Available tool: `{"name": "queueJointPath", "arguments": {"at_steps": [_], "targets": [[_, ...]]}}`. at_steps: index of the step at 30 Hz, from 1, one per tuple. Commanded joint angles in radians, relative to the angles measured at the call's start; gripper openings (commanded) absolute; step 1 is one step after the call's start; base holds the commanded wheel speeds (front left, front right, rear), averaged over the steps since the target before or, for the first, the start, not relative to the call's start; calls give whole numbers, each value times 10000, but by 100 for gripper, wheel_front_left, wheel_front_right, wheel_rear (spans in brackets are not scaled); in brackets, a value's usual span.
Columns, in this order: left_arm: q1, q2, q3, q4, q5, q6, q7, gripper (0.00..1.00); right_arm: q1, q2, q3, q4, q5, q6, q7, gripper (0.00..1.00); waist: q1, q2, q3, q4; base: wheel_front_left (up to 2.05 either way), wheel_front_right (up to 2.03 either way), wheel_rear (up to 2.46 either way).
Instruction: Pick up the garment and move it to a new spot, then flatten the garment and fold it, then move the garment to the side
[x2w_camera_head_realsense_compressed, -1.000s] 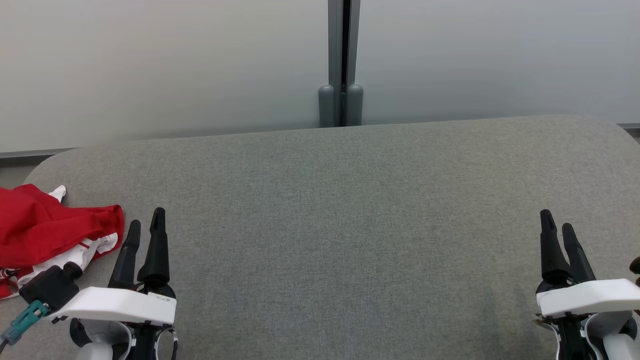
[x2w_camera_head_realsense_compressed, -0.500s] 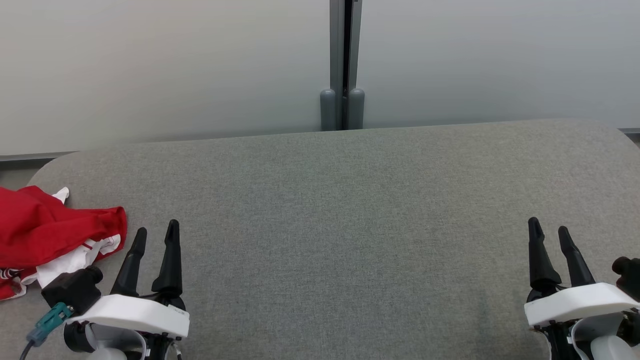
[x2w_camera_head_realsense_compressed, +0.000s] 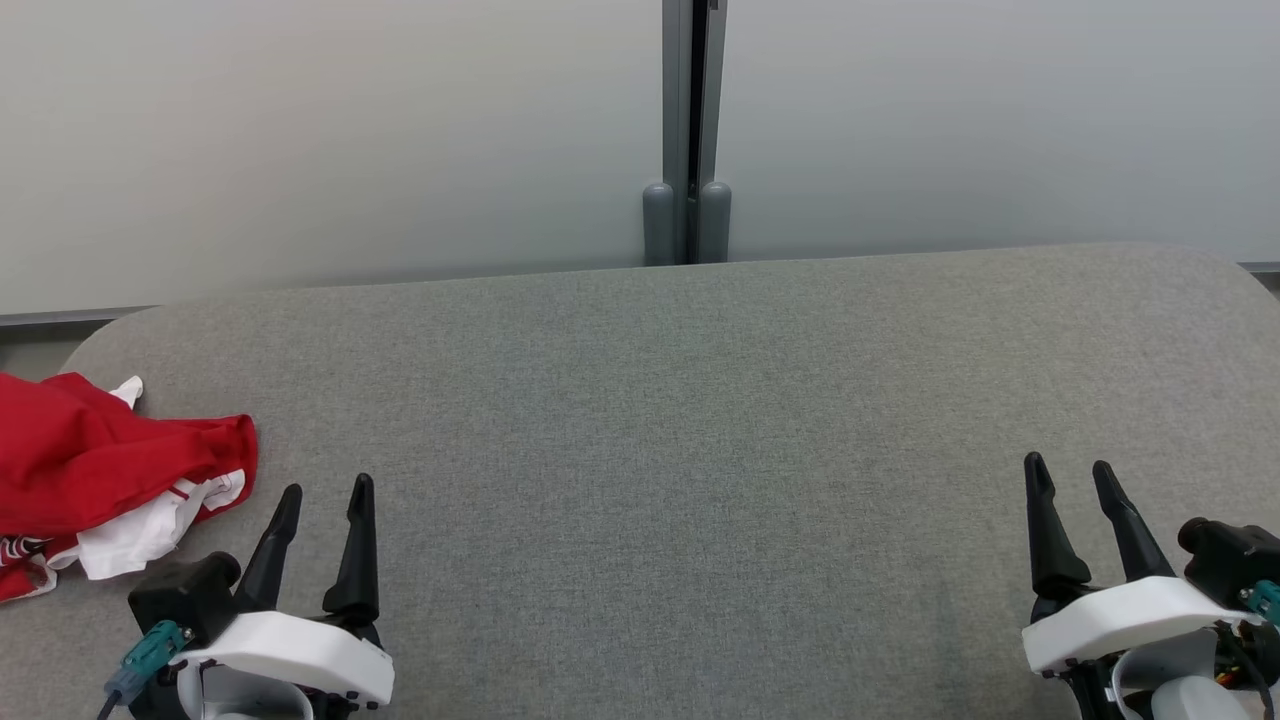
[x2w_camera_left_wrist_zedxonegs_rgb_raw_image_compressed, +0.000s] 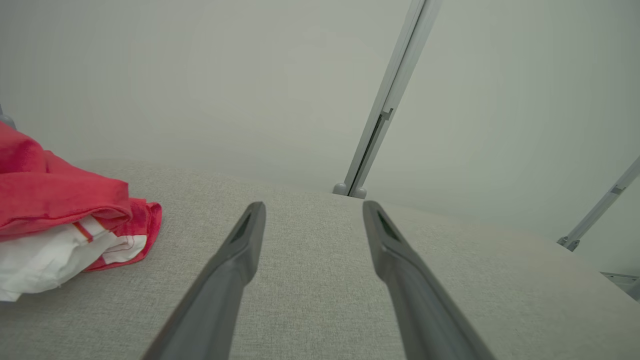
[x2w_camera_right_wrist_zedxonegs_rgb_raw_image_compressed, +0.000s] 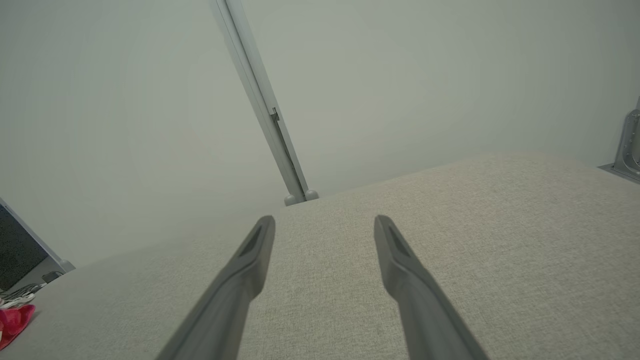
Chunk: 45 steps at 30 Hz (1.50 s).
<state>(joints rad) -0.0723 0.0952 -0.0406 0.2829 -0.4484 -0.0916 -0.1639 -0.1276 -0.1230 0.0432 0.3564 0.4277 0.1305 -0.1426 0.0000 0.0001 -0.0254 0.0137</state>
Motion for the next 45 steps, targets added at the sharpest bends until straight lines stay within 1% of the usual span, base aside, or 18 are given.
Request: {"name": "queueJointPath", "arguments": {"at_steps": [1, 20, 28, 39, 45], "targets": [[-123, 103, -14, 27, 355, 45, -104, 100, -175, -51, 57, 23, -336, 2, -133, 100, 0, -1, -4, 7, 0, 0, 0], [-187, 116, -88, 353, 1960, 360, -512, 100, -189, -54, 280, 410, -1841, 3, -318, 100, 0, -1, -82, 57, 0, 0, 0], [-216, 0, 24, 623, 2296, 376, -676, 100, -187, -18, 266, 623, -2301, 3, -404, 100, 0, -1, -162, 70, 0, 0, 0], [-276, -158, 161, 1100, 2667, 216, -863, 100, -99, 141, 227, 799, -2471, 4, -452, 100, 0, -1, -246, 88, 0, 0, 0], [-370, -184, 196, 1286, 3008, 175, -978, 100, -131, 127, 286, 843, -2803, 4, -528, 100, 0, -1, -231, 108, 0, 0, 0]]}}
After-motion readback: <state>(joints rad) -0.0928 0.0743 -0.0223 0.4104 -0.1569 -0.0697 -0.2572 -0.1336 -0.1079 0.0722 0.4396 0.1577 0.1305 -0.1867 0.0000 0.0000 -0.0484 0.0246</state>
